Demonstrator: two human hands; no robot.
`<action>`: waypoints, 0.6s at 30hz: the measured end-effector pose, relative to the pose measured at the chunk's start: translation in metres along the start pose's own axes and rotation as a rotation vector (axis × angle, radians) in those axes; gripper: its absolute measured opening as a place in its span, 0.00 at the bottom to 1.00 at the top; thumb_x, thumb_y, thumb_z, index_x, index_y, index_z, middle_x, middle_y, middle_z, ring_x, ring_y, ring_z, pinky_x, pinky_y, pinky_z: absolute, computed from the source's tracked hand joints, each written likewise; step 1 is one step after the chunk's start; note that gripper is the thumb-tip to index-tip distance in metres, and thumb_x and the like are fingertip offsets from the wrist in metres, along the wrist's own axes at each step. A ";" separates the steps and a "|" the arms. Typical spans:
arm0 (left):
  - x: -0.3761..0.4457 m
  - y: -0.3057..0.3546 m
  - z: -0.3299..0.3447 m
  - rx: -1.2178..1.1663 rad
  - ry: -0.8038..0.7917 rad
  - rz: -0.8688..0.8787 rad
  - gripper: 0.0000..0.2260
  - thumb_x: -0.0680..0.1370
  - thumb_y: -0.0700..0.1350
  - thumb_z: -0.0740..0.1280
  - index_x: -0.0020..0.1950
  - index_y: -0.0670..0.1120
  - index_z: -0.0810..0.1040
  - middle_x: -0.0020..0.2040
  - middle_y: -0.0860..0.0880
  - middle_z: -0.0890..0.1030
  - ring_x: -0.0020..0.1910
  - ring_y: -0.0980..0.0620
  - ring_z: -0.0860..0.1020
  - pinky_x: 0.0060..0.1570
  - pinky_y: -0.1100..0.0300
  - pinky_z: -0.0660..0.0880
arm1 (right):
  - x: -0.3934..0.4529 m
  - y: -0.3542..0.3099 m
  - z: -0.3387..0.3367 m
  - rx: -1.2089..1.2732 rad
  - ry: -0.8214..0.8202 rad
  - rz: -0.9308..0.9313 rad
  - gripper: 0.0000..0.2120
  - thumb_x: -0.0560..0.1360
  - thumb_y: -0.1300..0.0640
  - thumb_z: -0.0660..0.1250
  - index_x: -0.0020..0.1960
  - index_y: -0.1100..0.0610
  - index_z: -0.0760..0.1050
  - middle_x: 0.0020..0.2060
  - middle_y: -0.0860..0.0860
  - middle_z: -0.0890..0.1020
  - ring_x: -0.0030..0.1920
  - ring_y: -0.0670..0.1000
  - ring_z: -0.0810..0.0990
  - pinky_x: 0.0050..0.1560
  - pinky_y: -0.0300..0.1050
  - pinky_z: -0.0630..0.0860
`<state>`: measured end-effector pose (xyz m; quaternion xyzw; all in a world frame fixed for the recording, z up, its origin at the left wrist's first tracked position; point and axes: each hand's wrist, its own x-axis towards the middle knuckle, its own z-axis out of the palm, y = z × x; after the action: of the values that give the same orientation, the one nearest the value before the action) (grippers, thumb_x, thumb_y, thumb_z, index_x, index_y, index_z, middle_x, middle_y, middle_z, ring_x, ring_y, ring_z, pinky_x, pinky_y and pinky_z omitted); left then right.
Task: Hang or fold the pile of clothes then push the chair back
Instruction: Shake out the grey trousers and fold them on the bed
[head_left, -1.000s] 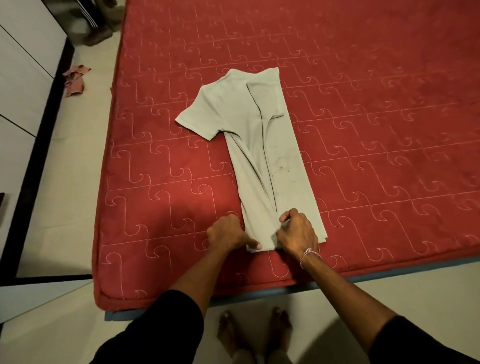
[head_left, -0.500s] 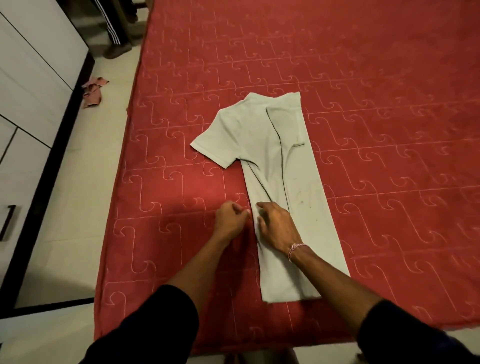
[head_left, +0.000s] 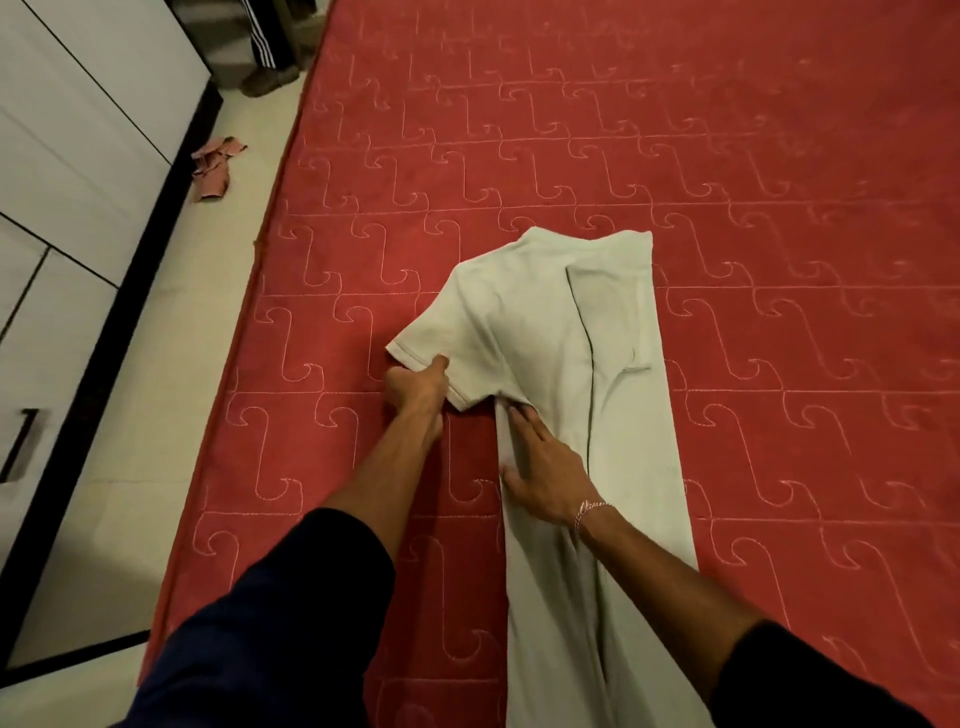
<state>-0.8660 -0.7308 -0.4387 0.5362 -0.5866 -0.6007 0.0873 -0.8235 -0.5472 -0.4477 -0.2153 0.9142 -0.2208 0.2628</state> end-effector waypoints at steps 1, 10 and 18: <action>0.003 0.002 0.003 -0.001 0.002 -0.005 0.13 0.73 0.39 0.76 0.55 0.40 0.79 0.52 0.46 0.83 0.45 0.48 0.80 0.42 0.60 0.75 | 0.000 0.000 0.001 -0.001 -0.003 -0.002 0.37 0.80 0.48 0.63 0.82 0.52 0.48 0.81 0.48 0.50 0.61 0.59 0.79 0.60 0.52 0.76; -0.011 0.045 0.052 -0.011 -0.163 0.269 0.04 0.73 0.37 0.72 0.40 0.43 0.78 0.37 0.46 0.77 0.37 0.52 0.73 0.37 0.58 0.72 | 0.020 0.002 -0.073 0.707 -0.026 0.232 0.16 0.79 0.44 0.67 0.56 0.55 0.82 0.43 0.51 0.86 0.40 0.52 0.86 0.49 0.60 0.83; -0.049 0.064 0.107 0.284 -0.668 0.623 0.13 0.80 0.37 0.60 0.56 0.42 0.84 0.50 0.47 0.86 0.50 0.50 0.83 0.54 0.56 0.81 | 0.100 0.022 -0.129 1.334 0.194 0.413 0.41 0.59 0.23 0.73 0.54 0.57 0.81 0.40 0.52 0.81 0.38 0.51 0.79 0.37 0.45 0.75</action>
<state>-0.9593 -0.6480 -0.3892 0.1187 -0.7916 -0.5994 -0.0041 -0.9808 -0.5433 -0.3992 0.1902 0.6250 -0.6982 0.2926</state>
